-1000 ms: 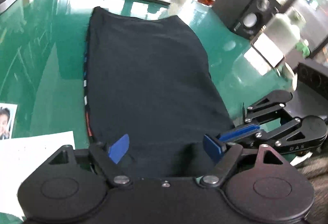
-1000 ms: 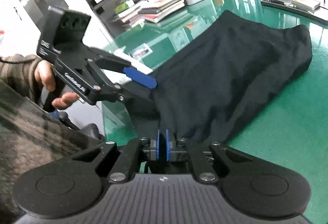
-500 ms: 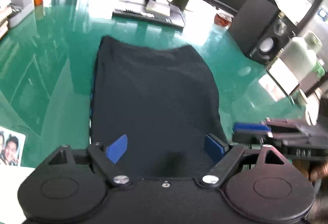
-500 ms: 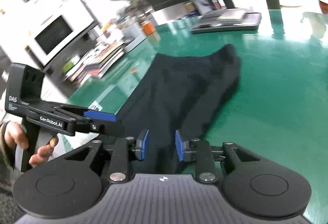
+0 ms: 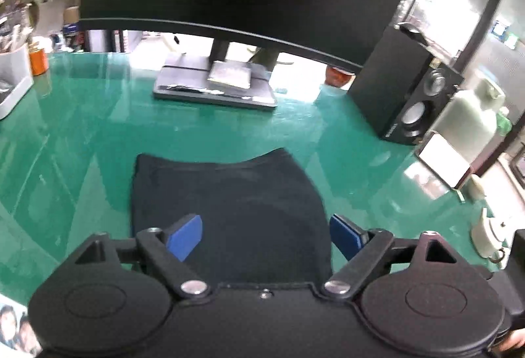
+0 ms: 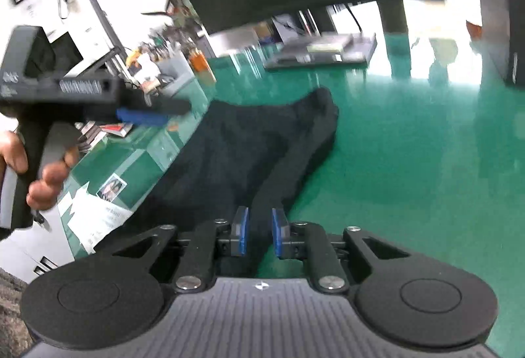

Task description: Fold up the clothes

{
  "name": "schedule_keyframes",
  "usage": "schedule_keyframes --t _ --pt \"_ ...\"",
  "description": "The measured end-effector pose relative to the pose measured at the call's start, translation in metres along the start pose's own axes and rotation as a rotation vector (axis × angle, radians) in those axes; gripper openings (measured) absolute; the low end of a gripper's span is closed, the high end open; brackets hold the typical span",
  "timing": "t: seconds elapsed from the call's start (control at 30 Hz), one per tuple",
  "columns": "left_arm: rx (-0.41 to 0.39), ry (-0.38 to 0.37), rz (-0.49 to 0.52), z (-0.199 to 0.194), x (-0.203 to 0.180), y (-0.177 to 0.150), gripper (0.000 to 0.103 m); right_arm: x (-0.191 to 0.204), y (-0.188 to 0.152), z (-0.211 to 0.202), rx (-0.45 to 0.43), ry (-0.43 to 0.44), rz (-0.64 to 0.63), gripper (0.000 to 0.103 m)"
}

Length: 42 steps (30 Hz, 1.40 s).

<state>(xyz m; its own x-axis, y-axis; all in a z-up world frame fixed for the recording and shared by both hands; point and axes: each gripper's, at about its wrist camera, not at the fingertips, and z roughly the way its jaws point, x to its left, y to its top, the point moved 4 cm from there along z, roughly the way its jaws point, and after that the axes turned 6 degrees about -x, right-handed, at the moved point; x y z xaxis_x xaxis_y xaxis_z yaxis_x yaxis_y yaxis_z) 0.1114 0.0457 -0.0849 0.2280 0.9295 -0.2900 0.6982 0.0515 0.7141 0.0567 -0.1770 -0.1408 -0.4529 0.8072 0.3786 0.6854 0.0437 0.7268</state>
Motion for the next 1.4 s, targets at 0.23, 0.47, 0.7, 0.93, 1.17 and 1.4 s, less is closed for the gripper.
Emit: schedule_keyframes --t 0.23,0.47,0.7,0.93,1.17,1.4 --pt "0.082 -0.06 0.144 0.063 -0.026 0.014 0.048 0.014 0.001 0.0 -0.004 0.083 -0.052 0.015" --pt "0.119 -0.088 0.271 0.121 -0.055 0.027 0.041 0.024 0.001 0.013 0.032 0.175 -0.071 0.014" --pt "0.192 -0.078 0.346 0.163 -0.055 0.021 0.036 0.022 0.002 0.032 0.073 0.193 -0.073 0.014" --pt "0.205 -0.101 0.321 0.178 -0.046 0.019 0.036 0.013 -0.008 0.048 0.152 0.181 -0.045 0.014" --pt "0.203 -0.113 0.315 0.183 -0.046 0.025 0.036 0.022 -0.016 0.041 0.191 0.226 -0.094 0.014" --pt "0.154 -0.158 0.289 0.156 -0.041 0.056 0.051 0.027 0.0 0.024 0.075 0.16 -0.202 0.014"
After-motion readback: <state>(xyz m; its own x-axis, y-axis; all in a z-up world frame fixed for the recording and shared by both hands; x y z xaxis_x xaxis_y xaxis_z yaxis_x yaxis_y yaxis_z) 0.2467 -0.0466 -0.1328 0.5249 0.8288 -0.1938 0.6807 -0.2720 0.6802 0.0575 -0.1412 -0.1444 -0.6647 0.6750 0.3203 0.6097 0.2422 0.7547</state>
